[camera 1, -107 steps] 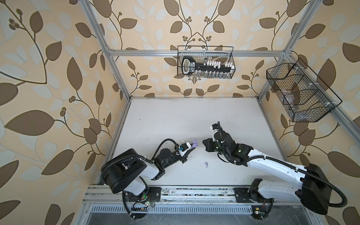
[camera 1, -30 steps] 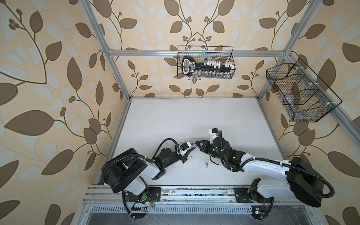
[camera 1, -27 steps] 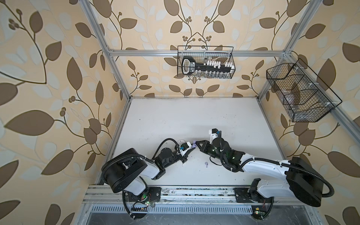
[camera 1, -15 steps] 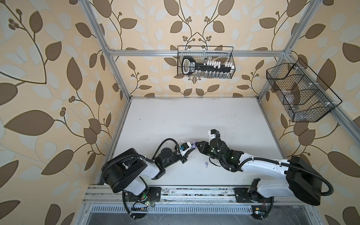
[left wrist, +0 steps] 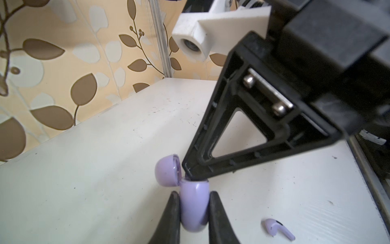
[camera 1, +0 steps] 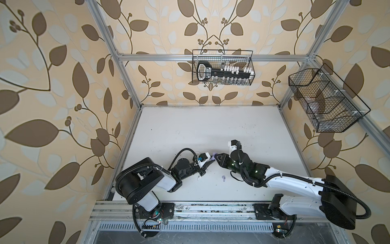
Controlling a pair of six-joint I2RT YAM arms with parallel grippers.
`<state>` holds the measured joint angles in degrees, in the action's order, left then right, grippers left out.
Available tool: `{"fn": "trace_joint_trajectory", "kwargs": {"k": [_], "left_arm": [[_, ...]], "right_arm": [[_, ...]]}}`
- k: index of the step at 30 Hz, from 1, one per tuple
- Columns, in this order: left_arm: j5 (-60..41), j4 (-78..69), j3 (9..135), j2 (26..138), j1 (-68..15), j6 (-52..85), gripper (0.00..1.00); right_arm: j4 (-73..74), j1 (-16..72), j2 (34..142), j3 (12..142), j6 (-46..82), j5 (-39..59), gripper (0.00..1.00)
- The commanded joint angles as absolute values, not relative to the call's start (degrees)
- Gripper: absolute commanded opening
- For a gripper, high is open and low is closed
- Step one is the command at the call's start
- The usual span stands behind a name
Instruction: Insert the wireless bluetooth earbuds into the charging case
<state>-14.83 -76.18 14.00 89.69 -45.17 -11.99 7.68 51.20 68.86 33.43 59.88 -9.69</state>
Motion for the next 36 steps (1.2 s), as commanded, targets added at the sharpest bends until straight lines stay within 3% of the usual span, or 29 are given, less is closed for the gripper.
{"fn": "trace_joint_trajectory", "kwargs": {"k": [1,5,16,30,36], "left_arm": [[-16.64,-81.56,17.43,90.62,-46.48,-10.66,0.00],[-16.53,-81.54,20.19,93.98,-46.93,-9.72,0.00],[-17.36,-81.52,28.31,105.67,-50.61,-12.97,0.00],[-18.07,-81.57,25.47,99.85,-50.71,-15.13,0.00],[-16.02,-81.64,22.30,96.35,-50.39,-17.37,0.00]], "right_arm": [[3.31,51.29,65.38,35.22,58.14,-9.82,0.32],[-3.54,51.42,59.57,34.95,56.90,-12.75,0.38],[-22.21,46.89,47.17,34.62,49.14,-17.75,0.45],[-27.81,44.97,48.37,30.97,43.24,-16.27,0.46],[-26.88,50.52,54.15,31.29,43.37,-15.79,0.46]]}}
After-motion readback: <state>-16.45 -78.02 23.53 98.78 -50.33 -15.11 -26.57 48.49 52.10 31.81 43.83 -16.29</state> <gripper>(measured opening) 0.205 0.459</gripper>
